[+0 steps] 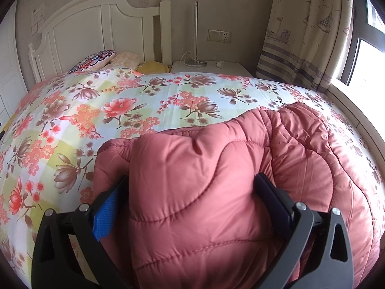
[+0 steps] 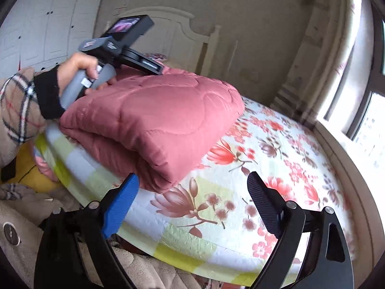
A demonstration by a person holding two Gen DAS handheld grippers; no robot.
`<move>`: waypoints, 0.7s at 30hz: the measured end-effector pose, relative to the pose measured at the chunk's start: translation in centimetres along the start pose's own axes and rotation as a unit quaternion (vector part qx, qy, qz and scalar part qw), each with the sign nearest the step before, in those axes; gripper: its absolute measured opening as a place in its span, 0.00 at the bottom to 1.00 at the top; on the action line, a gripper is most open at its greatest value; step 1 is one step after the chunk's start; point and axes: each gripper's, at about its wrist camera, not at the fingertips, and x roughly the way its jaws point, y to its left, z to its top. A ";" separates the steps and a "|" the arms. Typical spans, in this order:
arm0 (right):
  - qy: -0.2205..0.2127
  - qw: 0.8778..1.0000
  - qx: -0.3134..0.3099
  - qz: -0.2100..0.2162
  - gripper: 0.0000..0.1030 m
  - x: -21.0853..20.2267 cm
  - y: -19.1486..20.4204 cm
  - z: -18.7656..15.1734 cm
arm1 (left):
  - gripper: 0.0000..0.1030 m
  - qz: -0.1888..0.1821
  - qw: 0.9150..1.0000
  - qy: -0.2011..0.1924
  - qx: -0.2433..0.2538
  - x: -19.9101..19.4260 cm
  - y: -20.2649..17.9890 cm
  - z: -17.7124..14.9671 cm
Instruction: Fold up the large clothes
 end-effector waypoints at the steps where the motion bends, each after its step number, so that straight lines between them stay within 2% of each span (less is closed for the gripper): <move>1: 0.000 1.000 0.009 0.007 0.83 0.4 -0.5 0.2 | 0.98 0.000 1.000 0.000 0.000 0.0 0.1 0.0; 3: 0.004 1.000 0.012 0.011 0.83 1.3 -0.5 0.6 | 0.98 -0.001 1.000 0.000 -0.001 0.0 0.0 0.0; 6: 0.008 1.000 0.006 0.005 0.78 2.2 0.6 0.8 | 0.98 -0.001 1.000 0.000 -0.001 0.0 0.0 0.0; 8: 0.001 1.000 0.011 0.007 0.67 2.8 0.3 1.1 | 0.98 0.004 1.000 -0.001 -0.005 -0.1 0.1 0.0; 10: -0.015 1.000 -0.009 -0.009 0.36 2.7 1.0 1.7 | 0.98 0.018 1.000 -0.002 -0.013 -0.1 0.3 0.0; 11: -0.033 0.999 -0.025 -0.028 0.32 2.2 1.6 2.1 | 0.98 0.018 1.000 -0.003 -0.016 -0.1 0.3 0.0; 12: -0.079 0.994 -0.038 -0.061 0.19 0.6 2.4 2.6 | 0.98 0.016 1.000 -0.004 -0.018 -0.2 0.4 -0.1; 14: -0.123 0.985 -0.070 -0.097 0.17 -1.0 3.8 3.3 | 0.98 0.014 1.000 -0.005 -0.023 -0.2 0.7 -0.1; 16: -0.121 0.981 -0.101 -0.114 0.17 -0.8 4.6 3.2 | 0.98 0.012 1.000 -0.006 -0.027 -0.2 0.7 -0.1; 18: -0.071 0.982 -0.121 -0.127 0.18 1.5 4.3 2.0 | 0.98 -0.004 1.000 -0.010 -0.015 -0.4 0.1 -0.2; 19: -0.028 0.984 -0.127 -0.121 0.18 3.0 4.0 0.9 | 0.98 0.008 1.000 -0.014 0.003 -0.5 -0.6 -0.3; 20: -0.009 0.984 -0.133 -0.119 0.18 3.5 3.8 0.0 | 0.98 0.019 1.000 -0.017 0.012 -0.6 -1.0 -0.3; 21: -0.008 0.984 -0.137 -0.117 0.19 3.2 3.8 -0.2 | 0.98 0.027 0.999 -0.019 0.016 -0.6 -1.2 -0.3</move>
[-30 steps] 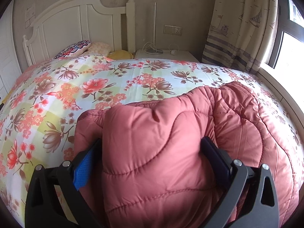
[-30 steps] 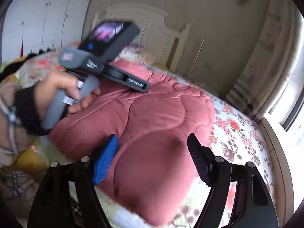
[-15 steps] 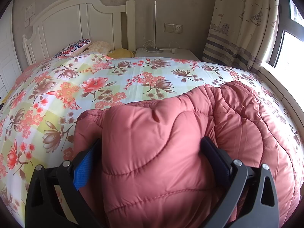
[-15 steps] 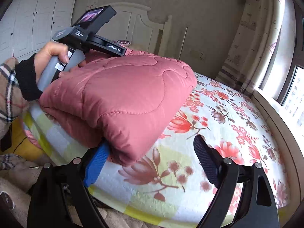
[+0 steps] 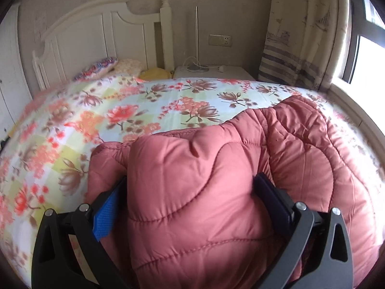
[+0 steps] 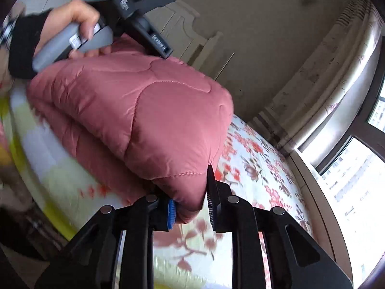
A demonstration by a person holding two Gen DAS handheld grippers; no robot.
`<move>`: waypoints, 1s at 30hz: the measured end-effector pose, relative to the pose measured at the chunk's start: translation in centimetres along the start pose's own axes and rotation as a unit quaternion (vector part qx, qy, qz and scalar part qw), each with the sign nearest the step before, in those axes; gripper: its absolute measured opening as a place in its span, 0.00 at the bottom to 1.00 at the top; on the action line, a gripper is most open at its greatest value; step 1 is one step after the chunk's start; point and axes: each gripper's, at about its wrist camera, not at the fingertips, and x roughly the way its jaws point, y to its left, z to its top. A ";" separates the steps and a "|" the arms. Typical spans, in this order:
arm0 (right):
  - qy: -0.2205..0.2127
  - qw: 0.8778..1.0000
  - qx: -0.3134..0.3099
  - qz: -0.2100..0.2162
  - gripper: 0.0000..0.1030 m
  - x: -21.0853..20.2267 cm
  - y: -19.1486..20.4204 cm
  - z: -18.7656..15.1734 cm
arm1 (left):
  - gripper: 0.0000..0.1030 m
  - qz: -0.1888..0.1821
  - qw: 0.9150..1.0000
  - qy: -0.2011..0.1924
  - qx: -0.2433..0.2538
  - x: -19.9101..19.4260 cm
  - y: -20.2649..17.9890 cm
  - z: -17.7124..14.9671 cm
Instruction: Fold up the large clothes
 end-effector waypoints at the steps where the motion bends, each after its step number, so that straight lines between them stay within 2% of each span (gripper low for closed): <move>1: 0.004 1.000 0.002 0.019 0.21 -0.7 -0.5 0.3 | 0.98 -0.001 1.000 0.001 -0.001 0.0 0.0 0.0; 5: 0.019 0.991 0.012 0.132 0.22 -2.7 -3.5 1.3 | 0.98 -0.018 1.000 0.010 -0.021 0.3 0.9 0.1; 8: -0.026 0.979 0.053 0.197 0.24 -5.1 -6.3 2.5 | 0.98 -0.012 1.000 0.008 -0.016 0.2 0.7 0.1; 11: -0.073 0.962 0.118 0.235 0.27 -5.8 -8.0 4.6 | 0.98 -0.012 1.000 0.007 -0.016 0.2 0.7 0.0; 15: -0.075 0.967 0.131 0.206 0.30 -2.9 -6.9 7.6 | 0.98 -0.012 1.000 0.007 -0.016 0.3 0.7 0.0; 16: -0.063 0.966 0.126 0.217 0.31 -1.3 -5.9 7.7 | 0.98 -0.014 1.000 0.005 -0.016 0.2 0.7 0.0; 17: -0.042 0.965 0.118 0.229 0.39 0.1 -4.6 7.2 | 0.98 -0.013 1.000 0.003 -0.017 0.1 0.8 0.0; 18: -0.024 0.967 0.107 0.231 0.41 1.8 -3.4 7.0 | 0.98 -0.012 1.000 0.003 -0.015 0.1 0.8 -0.1; 19: -0.033 0.970 0.105 0.219 0.41 2.6 -2.4 6.1 | 0.98 -0.011 1.000 0.002 -0.013 0.1 0.7 -0.1; 20: -0.045 0.969 0.114 0.215 0.41 2.7 -2.1 5.5 | 0.98 -0.009 1.000 0.001 -0.011 0.1 0.6 -0.1; 25: -0.026 0.965 0.123 0.228 0.41 2.6 -2.7 6.0 | 0.98 -0.007 1.000 0.001 -0.008 -0.1 0.5 0.0; 28: -0.032 0.966 0.128 0.224 0.41 2.5 -2.4 5.9 | 0.98 -0.045 0.998 0.020 -0.036 -0.9 2.3 0.3; 30: -0.033 0.965 0.128 0.227 0.41 2.6 -2.6 5.9 | 0.98 -0.069 0.995 0.010 -0.071 -2.7 4.1 0.0</move>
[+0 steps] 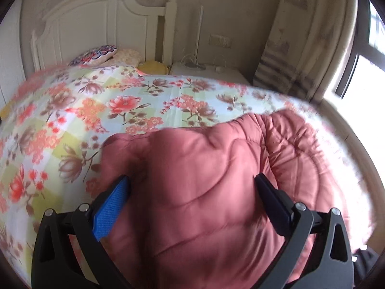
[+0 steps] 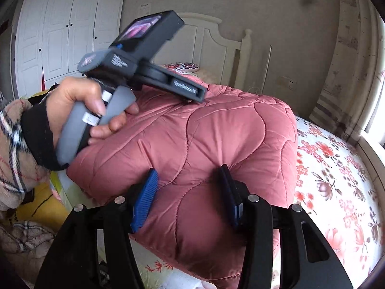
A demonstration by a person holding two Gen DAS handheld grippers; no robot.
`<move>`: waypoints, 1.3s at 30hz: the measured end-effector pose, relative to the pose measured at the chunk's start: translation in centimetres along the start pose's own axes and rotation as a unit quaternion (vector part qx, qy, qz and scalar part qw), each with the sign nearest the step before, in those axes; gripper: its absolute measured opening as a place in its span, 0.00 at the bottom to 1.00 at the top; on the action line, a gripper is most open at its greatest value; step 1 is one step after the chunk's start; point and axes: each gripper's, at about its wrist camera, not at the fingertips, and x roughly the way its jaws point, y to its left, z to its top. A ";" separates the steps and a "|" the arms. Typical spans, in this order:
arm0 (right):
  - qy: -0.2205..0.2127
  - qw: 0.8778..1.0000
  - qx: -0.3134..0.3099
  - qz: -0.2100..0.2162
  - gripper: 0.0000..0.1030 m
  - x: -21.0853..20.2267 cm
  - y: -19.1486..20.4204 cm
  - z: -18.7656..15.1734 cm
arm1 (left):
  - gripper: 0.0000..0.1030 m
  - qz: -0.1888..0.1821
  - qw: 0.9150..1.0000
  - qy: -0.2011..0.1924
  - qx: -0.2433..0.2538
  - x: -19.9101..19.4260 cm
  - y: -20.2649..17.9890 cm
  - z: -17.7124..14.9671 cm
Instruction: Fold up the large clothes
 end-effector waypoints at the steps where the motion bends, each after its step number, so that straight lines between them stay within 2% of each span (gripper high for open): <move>1: -0.001 1.000 0.003 0.003 0.41 0.1 -0.1 -0.2 | 0.98 -0.012 1.000 -0.007 -0.018 -1.5 1.1 -0.3; 3: -0.007 1.000 0.011 0.008 0.41 0.0 -0.5 -0.6 | 0.98 -0.032 0.999 -0.004 -0.031 -3.0 2.3 -1.1; 6: -0.012 1.000 0.019 0.010 0.41 -0.3 -0.5 -0.7 | 0.98 -0.080 0.995 0.033 -0.049 -3.5 4.1 -3.2; 9: -0.017 1.000 0.020 0.009 0.41 -0.3 -0.4 -0.9 | 0.98 -0.163 0.980 0.081 -0.077 -2.1 5.2 -5.3; 14: -0.018 1.000 0.020 0.009 0.42 -0.3 -0.4 -1.0 | 0.98 -0.212 0.963 0.115 -0.117 0.3 6.0 -6.0; 16: -0.019 1.000 0.021 0.009 0.42 -0.4 -0.1 -1.3 | 0.98 -0.212 0.963 0.122 -0.109 1.3 5.8 -6.2; 18: -0.019 0.999 0.024 0.011 0.42 -0.5 -0.1 -1.3 | 0.98 -0.227 0.958 0.129 -0.117 1.9 6.3 -6.4; 20: -0.016 0.999 0.028 0.021 0.49 -1.0 -0.1 -0.9 | 0.98 -0.229 0.959 0.124 -0.115 1.8 6.5 -6.5; 21: -0.014 0.998 0.033 0.042 0.64 -1.6 -0.3 -0.5 | 0.98 -0.222 0.961 0.123 -0.111 1.8 6.4 -6.5; 22: -0.014 0.996 0.043 0.072 0.93 -2.1 -0.9 0.0 | 0.98 -0.219 0.962 0.122 -0.111 1.7 6.4 -6.5; 24: -0.034 0.987 0.081 0.135 0.96 -4.1 -2.5 0.5 | 0.98 -0.217 0.963 0.119 -0.110 1.6 6.3 -6.5; 26: -0.054 0.980 0.129 0.143 0.96 -5.6 -4.9 0.6 | 0.98 -0.217 0.963 0.115 -0.109 1.4 6.1 -6.6; 28: -0.057 0.967 0.205 0.144 0.96 -5.8 -8.2 -0.2 | 0.98 -0.217 0.964 0.112 -0.108 1.5 6.1 -6.6; 29: -0.049 0.956 0.249 0.146 0.96 -5.4 -9.9 -0.9 | 0.98 -0.217 0.964 0.112 -0.108 1.5 6.1 -6.6; 30: -0.025 0.940 0.305 0.150 0.96 -4.3 -11.9 -2.2 | 0.98 -0.217 0.964 0.112 -0.108 1.5 6.1 -6.6; 32: 0.022 0.913 0.376 0.159 0.96 -2.1 -13.8 -4.2 | 0.98 -0.218 0.964 0.112 -0.108 1.4 6.1 -6.7; 34: 0.040 0.895 0.407 0.179 0.96 -0.5 -14.3 -5.5 | 0.98 -0.219 0.963 0.112 -0.107 1.5 6.0 -6.6; 39: 0.067 0.894 0.384 0.223 0.96 1.9 -12.3 -4.3 | 0.98 -0.224 0.963 0.109 -0.106 0.7 6.6 -7.4</move>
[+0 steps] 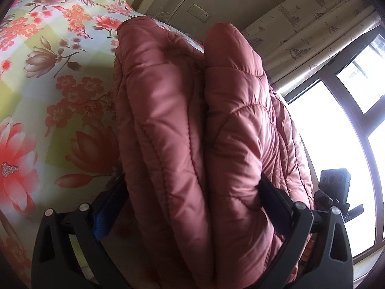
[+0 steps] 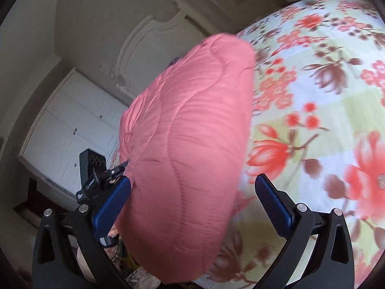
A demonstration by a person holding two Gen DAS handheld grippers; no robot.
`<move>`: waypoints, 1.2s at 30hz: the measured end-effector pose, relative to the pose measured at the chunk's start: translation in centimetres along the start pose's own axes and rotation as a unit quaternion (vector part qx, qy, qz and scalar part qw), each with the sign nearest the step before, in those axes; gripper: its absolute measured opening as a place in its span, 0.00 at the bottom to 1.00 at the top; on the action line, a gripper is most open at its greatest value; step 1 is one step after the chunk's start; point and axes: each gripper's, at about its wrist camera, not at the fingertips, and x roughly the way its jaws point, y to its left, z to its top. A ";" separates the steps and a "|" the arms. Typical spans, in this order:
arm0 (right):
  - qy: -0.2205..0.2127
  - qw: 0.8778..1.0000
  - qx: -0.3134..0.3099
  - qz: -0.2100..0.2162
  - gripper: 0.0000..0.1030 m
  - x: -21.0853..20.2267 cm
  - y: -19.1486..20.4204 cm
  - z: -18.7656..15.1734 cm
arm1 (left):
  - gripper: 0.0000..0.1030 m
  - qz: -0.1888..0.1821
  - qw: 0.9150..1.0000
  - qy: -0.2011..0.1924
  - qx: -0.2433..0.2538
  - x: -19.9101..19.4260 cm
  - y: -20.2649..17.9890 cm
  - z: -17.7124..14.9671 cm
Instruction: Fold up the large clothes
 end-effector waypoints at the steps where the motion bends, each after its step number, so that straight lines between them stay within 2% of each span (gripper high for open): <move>1: 0.010 1.000 -0.004 0.000 0.96 0.6 0.4 0.1 | 0.97 0.000 1.000 -0.001 0.001 0.0 0.1 0.0; 2: 0.018 1.000 -0.010 -0.003 0.96 1.2 0.8 0.2 | 0.97 -0.001 1.000 -0.001 0.002 0.0 0.1 -0.1; 4: 0.029 0.999 -0.022 -0.010 0.96 2.4 1.4 0.0 | 0.87 -0.016 1.000 0.003 -0.001 0.1 0.3 -0.2; 8: 0.025 0.999 -0.025 -0.001 0.95 2.9 1.3 0.5 | 0.72 -0.046 0.999 0.001 -0.006 -0.1 0.8 -0.7; 10: 0.017 0.999 -0.035 0.002 0.86 2.7 1.6 0.5 | 0.60 -0.047 0.999 -0.012 0.007 -0.6 0.5 -0.9; 13: -0.003 0.998 -0.064 -0.004 0.77 1.6 2.1 0.5 | 0.51 -0.054 0.998 -0.027 0.015 -1.0 0.2 -1.3; 18: -0.040 0.995 -0.093 0.008 0.70 1.3 2.6 0.0 | 0.47 -0.117 0.992 -0.042 -0.004 -1.2 1.5 -1.6; 22: -0.063 0.992 -0.105 0.012 0.70 0.6 2.4 0.2 | 0.46 -0.121 0.992 -0.039 0.002 -0.4 1.0 -0.4; 25: -0.072 0.991 -0.109 0.005 0.69 -0.1 2.0 1.3 | 0.44 -0.125 0.992 -0.033 0.010 1.0 0.1 1.9; 28: -0.085 0.990 -0.115 -0.009 0.69 -0.9 1.6 3.5 | 0.43 -0.124 0.992 -0.031 0.019 2.2 -1.1 4.3; 32: -0.115 0.986 -0.121 -0.024 0.69 -2.1 1.1 8.0 | 0.43 -0.118 0.992 -0.037 0.031 4.3 -3.5 9.1; 36: -0.139 0.983 -0.114 -0.031 0.68 -2.2 -0.7 13.6 | 0.43 -0.078 0.995 -0.045 0.050 7.4 -5.8 14.4</move>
